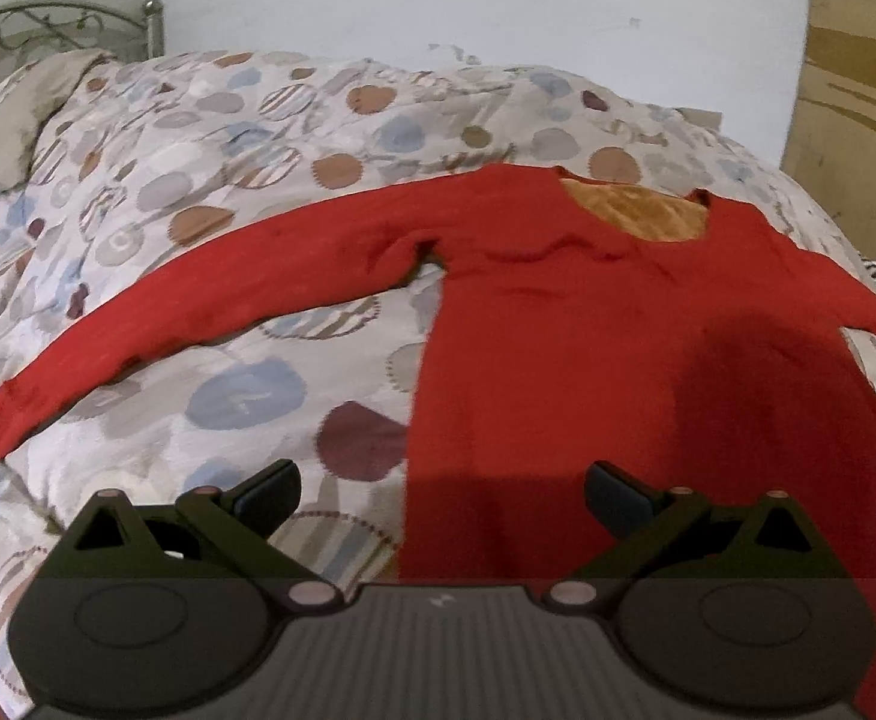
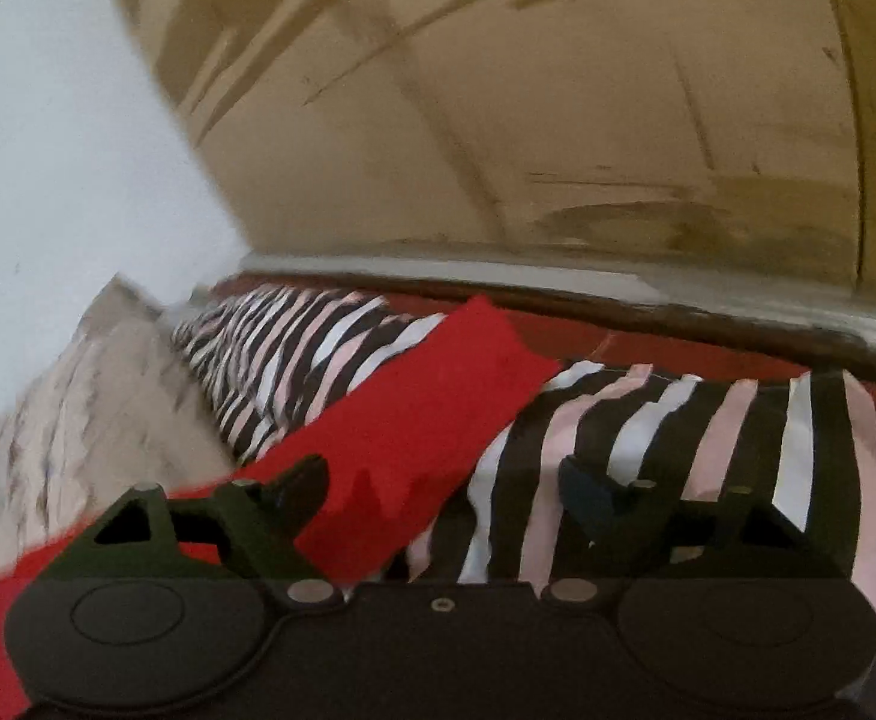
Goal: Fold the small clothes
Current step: 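Reach the right tool to the sleeve cuff nearest it, then grasp the sleeve cuff with the right gripper and fold it across the shirt body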
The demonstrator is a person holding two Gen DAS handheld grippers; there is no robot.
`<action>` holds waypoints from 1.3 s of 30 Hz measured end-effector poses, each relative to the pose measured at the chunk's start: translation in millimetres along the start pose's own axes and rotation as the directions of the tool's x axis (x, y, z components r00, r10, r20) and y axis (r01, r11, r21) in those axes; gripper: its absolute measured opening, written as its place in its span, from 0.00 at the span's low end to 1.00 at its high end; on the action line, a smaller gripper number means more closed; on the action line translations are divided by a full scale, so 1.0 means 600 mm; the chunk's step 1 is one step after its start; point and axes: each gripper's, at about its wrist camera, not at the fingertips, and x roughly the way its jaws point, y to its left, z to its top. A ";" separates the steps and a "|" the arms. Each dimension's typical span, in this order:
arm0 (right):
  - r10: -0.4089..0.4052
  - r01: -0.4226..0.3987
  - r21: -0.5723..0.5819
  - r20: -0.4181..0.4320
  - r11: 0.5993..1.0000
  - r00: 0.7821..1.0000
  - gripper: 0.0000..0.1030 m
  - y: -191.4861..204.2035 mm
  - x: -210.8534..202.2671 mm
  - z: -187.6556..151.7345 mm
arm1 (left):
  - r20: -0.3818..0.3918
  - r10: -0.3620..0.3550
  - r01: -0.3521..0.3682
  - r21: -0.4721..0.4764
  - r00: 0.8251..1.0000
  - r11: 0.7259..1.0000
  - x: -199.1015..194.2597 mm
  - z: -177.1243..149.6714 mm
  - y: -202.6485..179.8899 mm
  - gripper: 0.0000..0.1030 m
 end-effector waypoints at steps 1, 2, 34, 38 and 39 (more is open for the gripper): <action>-0.001 0.001 0.000 0.022 1.000 1.000 0.80 0.000 0.003 0.003 | -0.001 0.006 -0.006 -0.010 1.000 1.000 0.000 0.000 0.004 1.00; -0.015 0.016 -0.023 0.038 1.000 0.999 0.76 0.006 0.006 0.006 | -0.005 0.012 -0.012 -0.020 1.000 1.000 0.000 0.001 0.007 1.00; 0.796 -0.589 -0.758 -0.159 0.280 0.584 0.04 0.502 -0.456 -0.138 | 0.152 0.087 -0.049 -0.237 0.985 0.970 -0.151 0.041 0.142 1.00; 0.747 -0.544 -0.836 -0.323 0.062 0.581 0.04 0.523 -0.492 -0.276 | 0.154 0.123 -0.077 -0.271 0.980 0.959 -0.164 0.031 0.167 1.00; 0.721 -0.536 -0.844 -0.367 0.006 0.588 0.04 0.522 -0.492 -0.311 | 0.153 0.131 -0.084 -0.276 0.980 0.957 -0.167 0.028 0.171 1.00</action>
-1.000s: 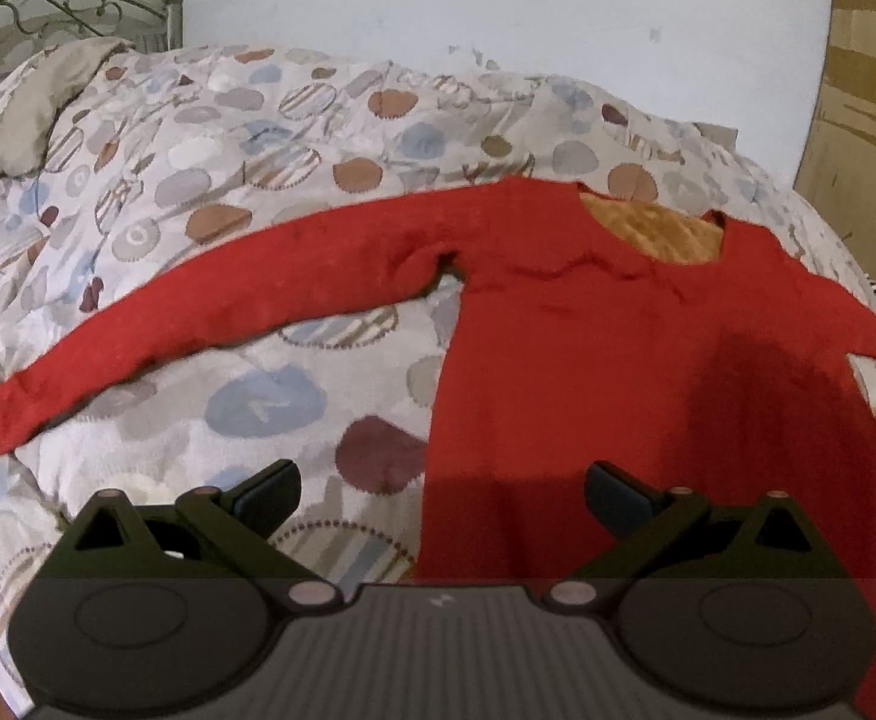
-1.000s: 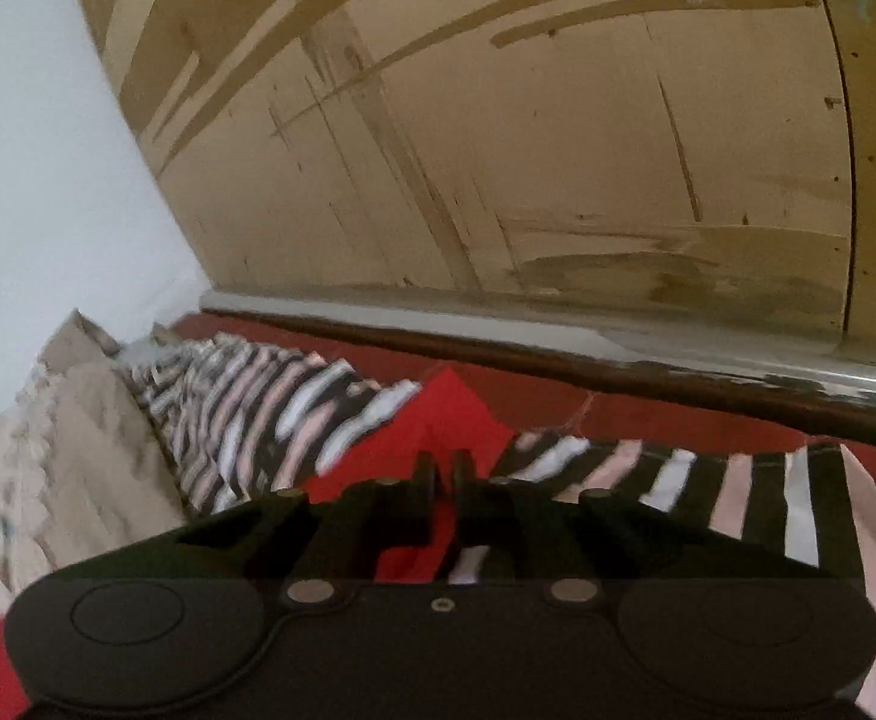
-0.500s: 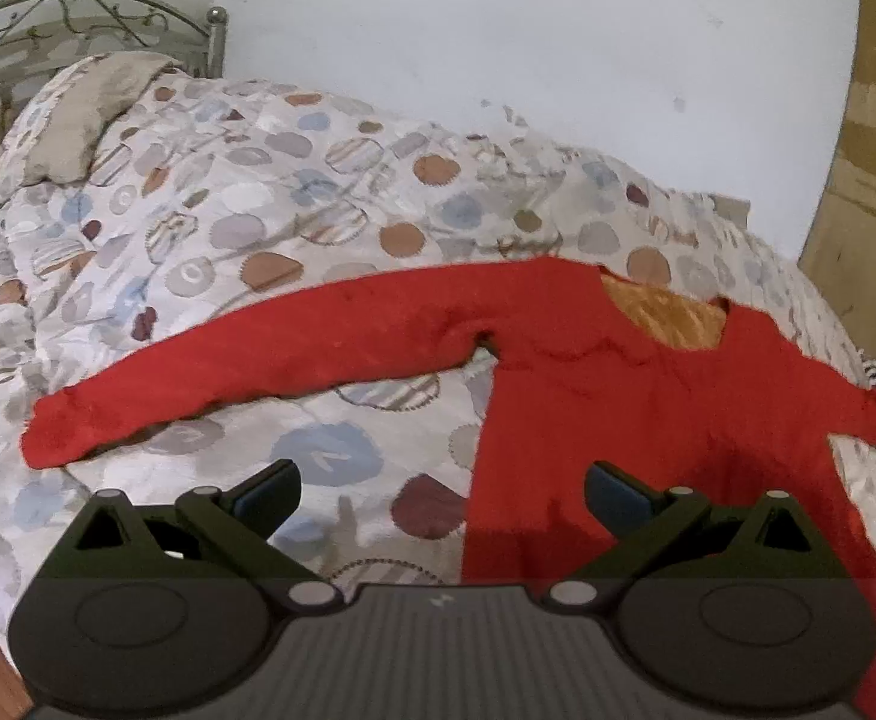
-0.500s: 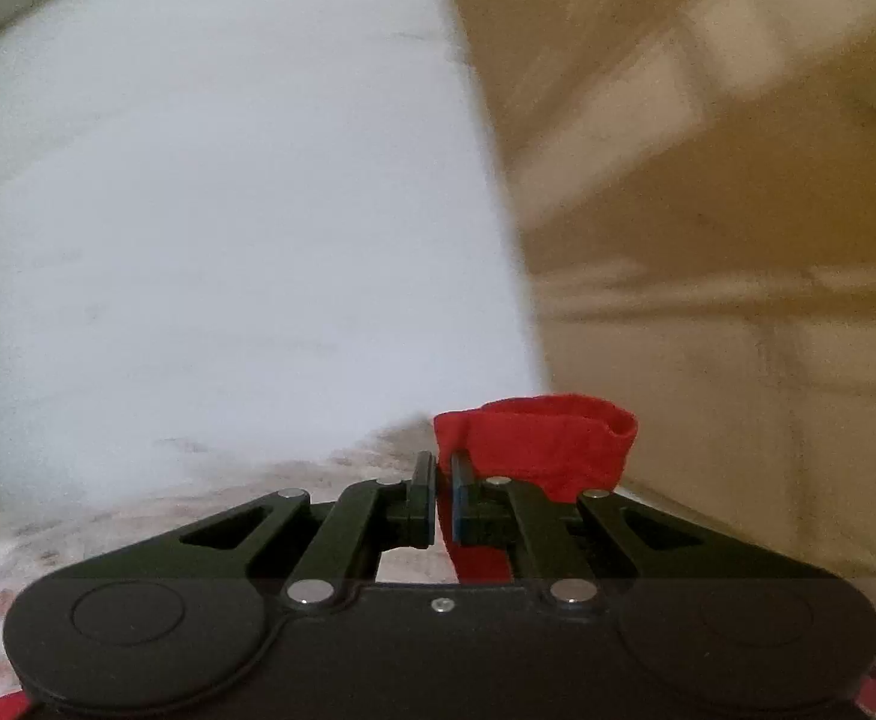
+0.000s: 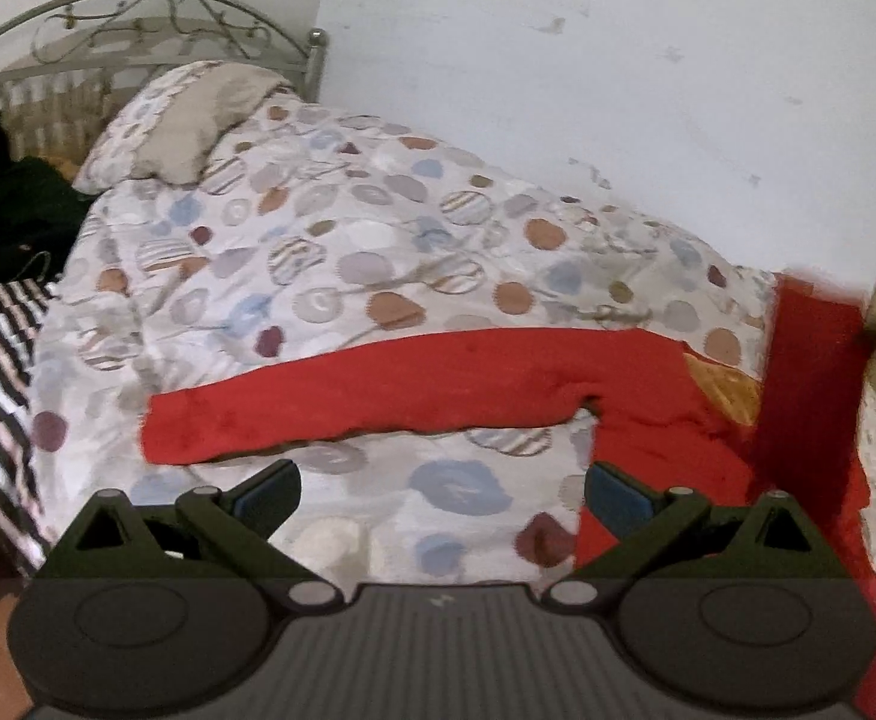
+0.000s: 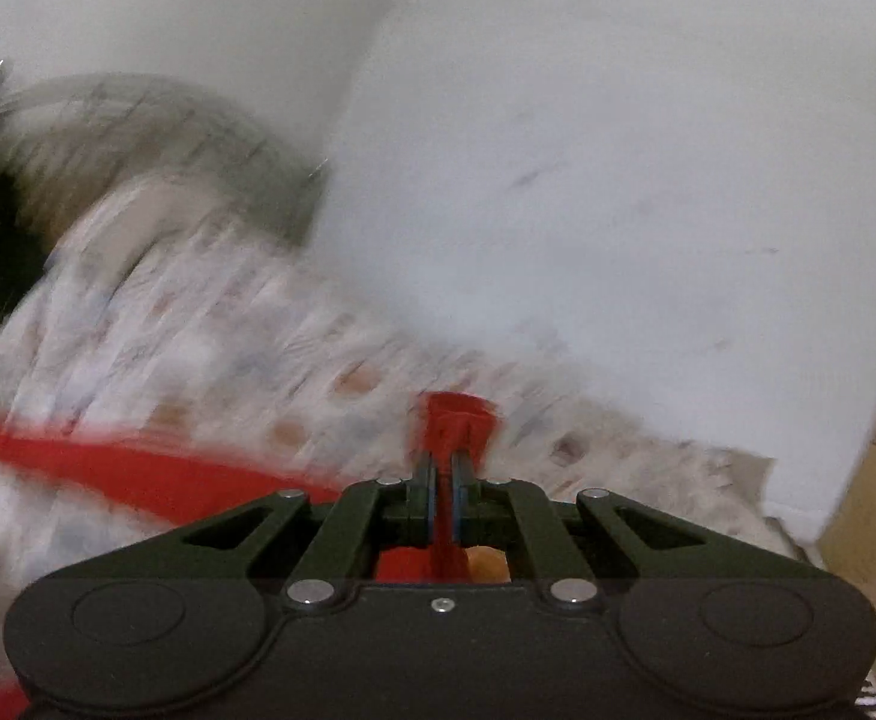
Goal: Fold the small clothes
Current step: 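Grasp the sleeve cuff with the right gripper and fold it across the shirt body, then release the sleeve on the shirt body and open the right gripper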
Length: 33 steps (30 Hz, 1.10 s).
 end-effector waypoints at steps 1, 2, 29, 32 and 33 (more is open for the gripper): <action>0.030 -0.032 -0.038 -0.034 0.999 0.999 0.04 0.029 0.007 -0.013 | -0.001 0.009 -0.009 -0.005 1.000 1.000 -0.002 -0.002 0.006 1.00; 0.061 -0.067 -0.076 -0.069 0.995 0.996 0.04 0.057 0.013 -0.027 | -0.005 0.015 -0.015 -0.009 1.000 1.000 -0.003 -0.004 0.011 1.00; -0.181 0.239 0.123 -0.360 0.963 0.915 0.78 -0.118 -0.021 -0.232 | -0.201 -0.082 0.101 0.085 0.976 0.991 0.177 -0.049 -0.141 1.00; -0.219 0.305 0.160 -0.408 0.939 0.887 0.57 -0.173 0.005 -0.261 | -0.270 -0.002 0.030 0.097 0.963 0.995 0.201 -0.067 -0.141 1.00; -0.232 0.314 0.141 -0.412 0.939 0.881 0.48 -0.183 0.016 -0.269 | -0.281 0.010 0.017 0.096 0.960 0.995 0.205 -0.071 -0.137 1.00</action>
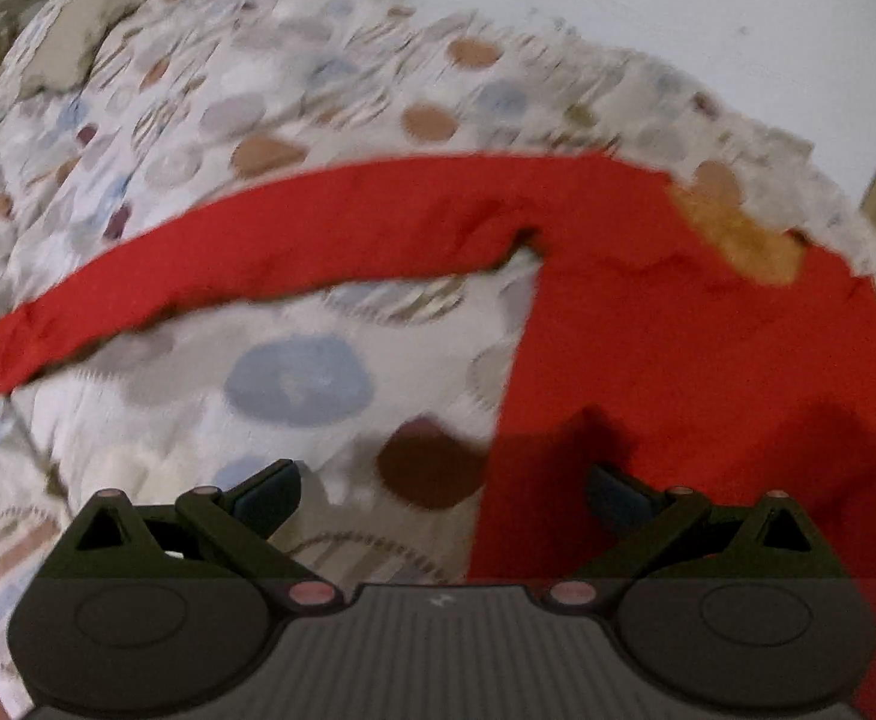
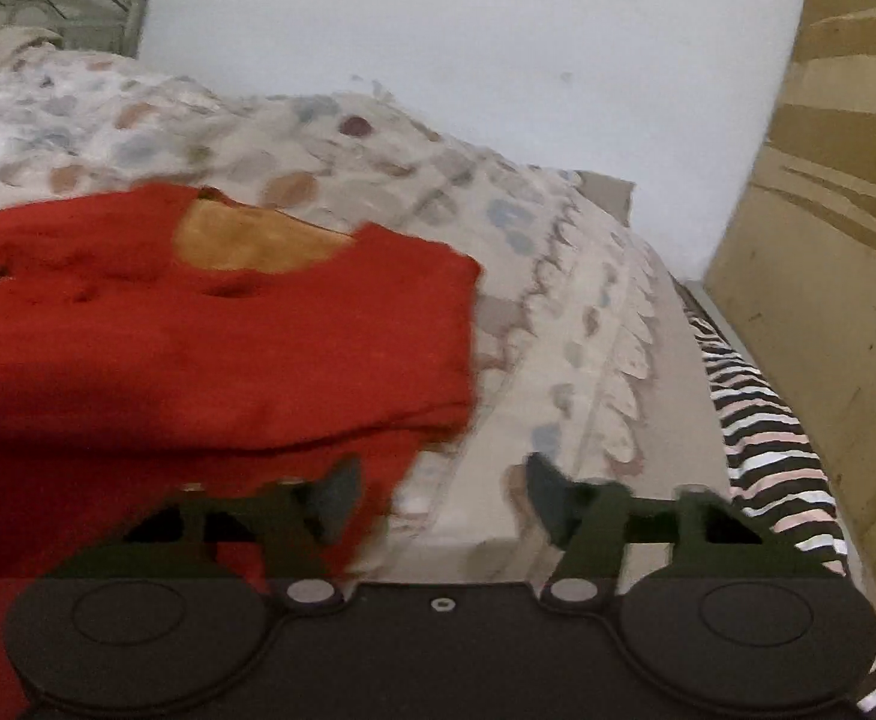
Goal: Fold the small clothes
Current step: 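Release the sleeve on the shirt body and open the right gripper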
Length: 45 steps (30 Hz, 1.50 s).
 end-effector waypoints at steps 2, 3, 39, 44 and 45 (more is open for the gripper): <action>-0.015 0.016 -0.068 0.002 0.998 1.000 0.41 -0.002 0.029 -0.001 | -0.027 0.019 -0.020 -0.016 0.999 1.000 0.008 -0.005 0.010 1.00; -0.013 0.013 -0.103 0.000 0.995 1.000 0.39 0.001 0.041 -0.002 | -0.033 0.016 -0.017 -0.024 0.999 1.000 0.007 -0.005 0.015 1.00; 0.022 0.006 0.407 -0.065 0.913 0.998 0.25 -0.068 0.085 -0.016 | 0.054 -0.088 0.089 -0.024 0.995 0.996 -0.011 -0.017 0.029 1.00; 0.003 0.018 0.382 -0.055 0.924 0.998 0.53 -0.062 0.025 -0.025 | 0.104 -0.038 0.049 -0.112 0.994 0.992 -0.036 -0.019 0.113 1.00; 0.010 0.007 0.380 -0.042 0.925 0.999 0.62 -0.059 0.009 -0.025 | 0.116 -0.021 0.037 -0.135 0.993 0.990 -0.039 -0.018 0.131 1.00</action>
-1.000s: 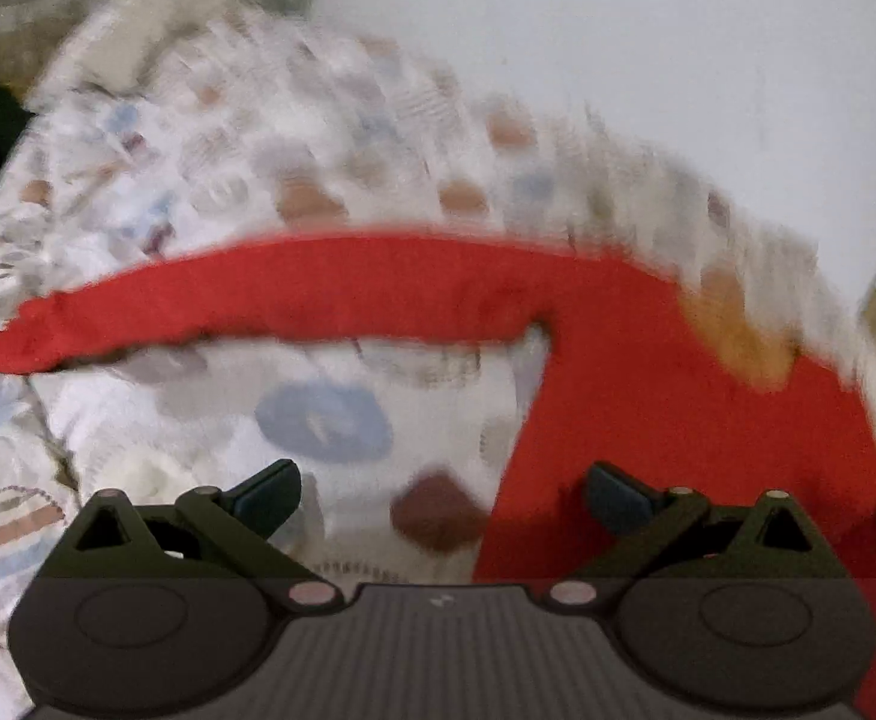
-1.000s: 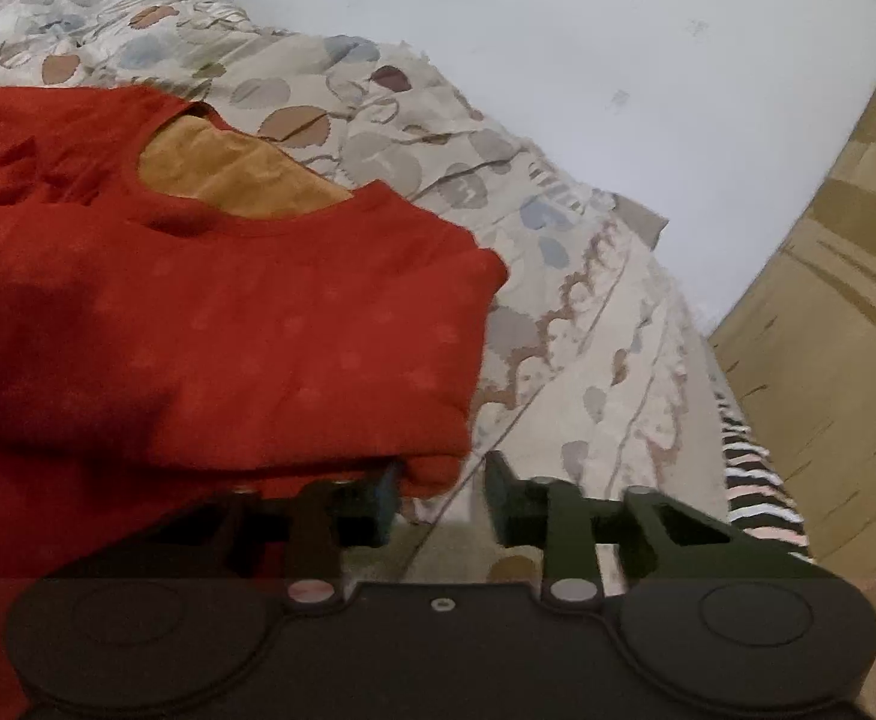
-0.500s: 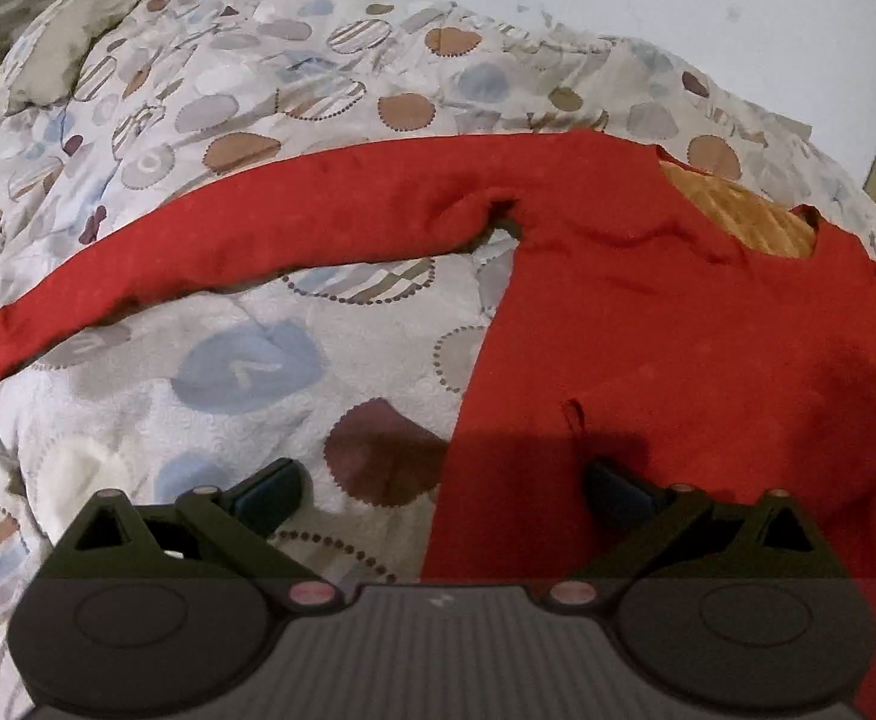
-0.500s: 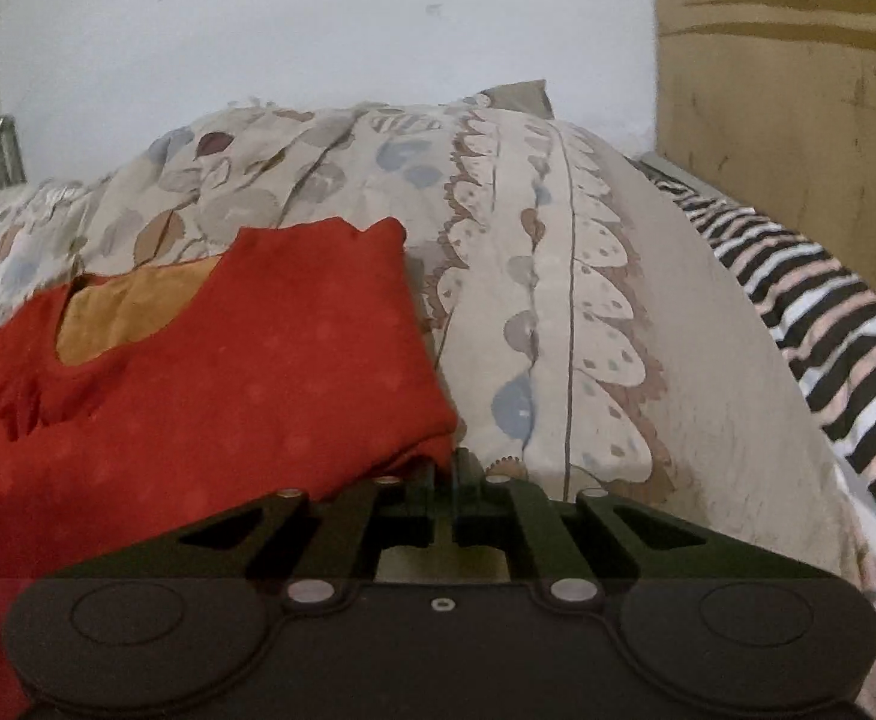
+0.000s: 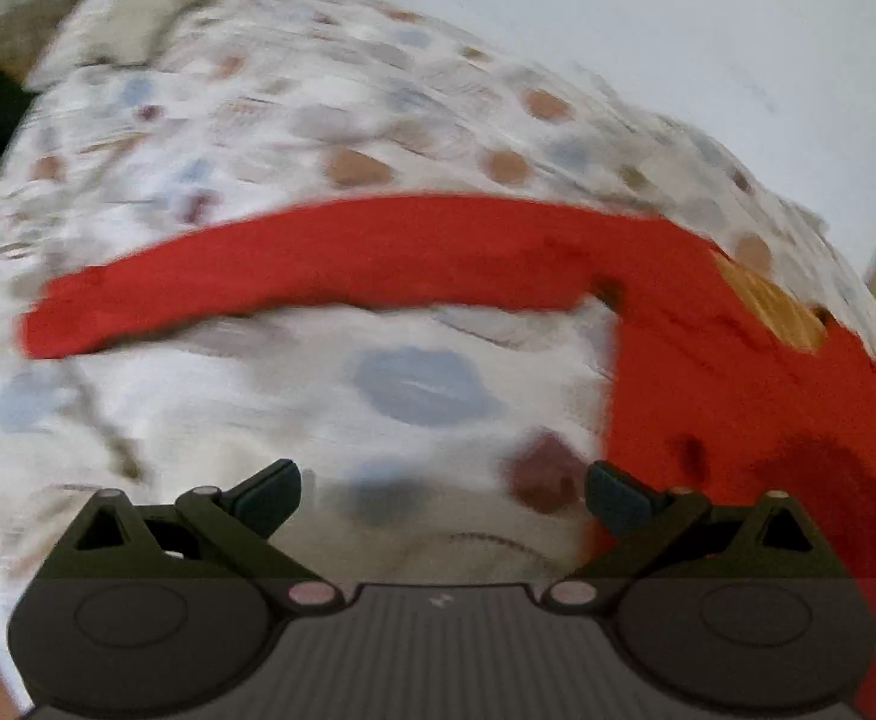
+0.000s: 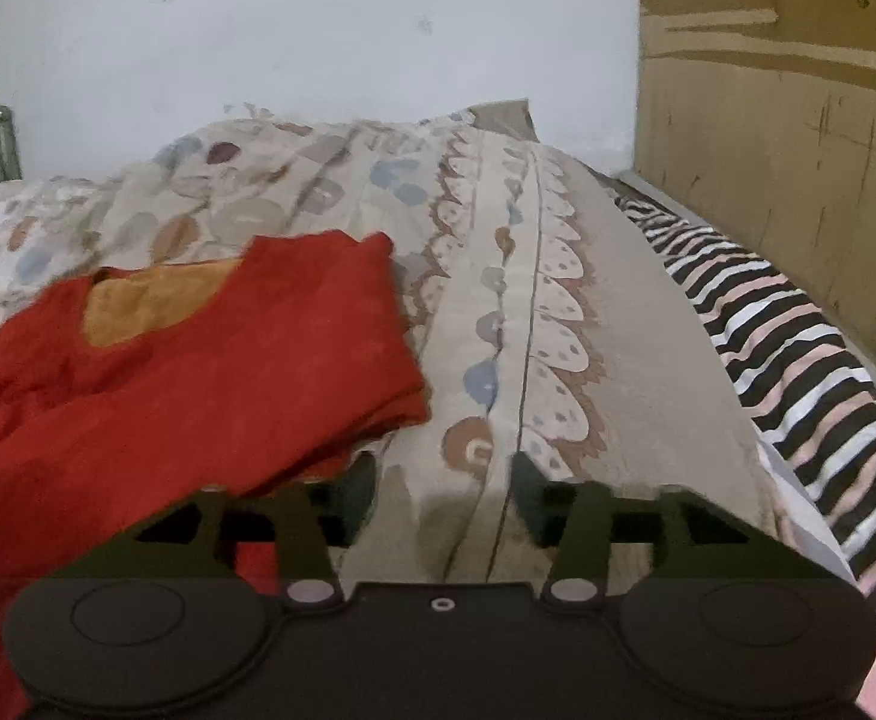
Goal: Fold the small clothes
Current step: 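Release the sleeve on the shirt body and open the right gripper, then grasp the other sleeve cuff with the left gripper and fold it across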
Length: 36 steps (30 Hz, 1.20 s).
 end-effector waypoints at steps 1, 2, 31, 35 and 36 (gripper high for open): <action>0.017 -0.017 -0.003 0.012 1.000 1.000 0.70 0.003 -0.017 -0.003 | 0.015 0.016 -0.016 -0.029 1.000 0.999 -0.003 0.005 0.024 1.00; 0.033 -0.033 -0.007 0.022 0.999 0.999 0.73 0.008 -0.036 -0.007 | 0.023 0.031 -0.030 -0.058 0.999 0.998 -0.004 0.011 0.049 1.00; 0.275 -0.270 0.104 -0.032 0.957 0.961 1.00 0.264 -0.247 -0.214 | 0.120 0.156 -0.071 -0.528 0.980 0.846 0.050 0.081 0.335 0.14; 0.270 -0.267 0.072 -0.027 0.961 0.963 1.00 0.269 -0.251 -0.215 | 0.231 0.161 -0.056 -0.403 0.960 0.914 0.021 0.106 0.296 0.12; 0.273 -0.270 0.077 -0.024 0.960 0.962 1.00 0.266 -0.250 -0.213 | 0.259 0.151 -0.048 -0.363 0.954 0.931 0.014 0.117 0.283 0.12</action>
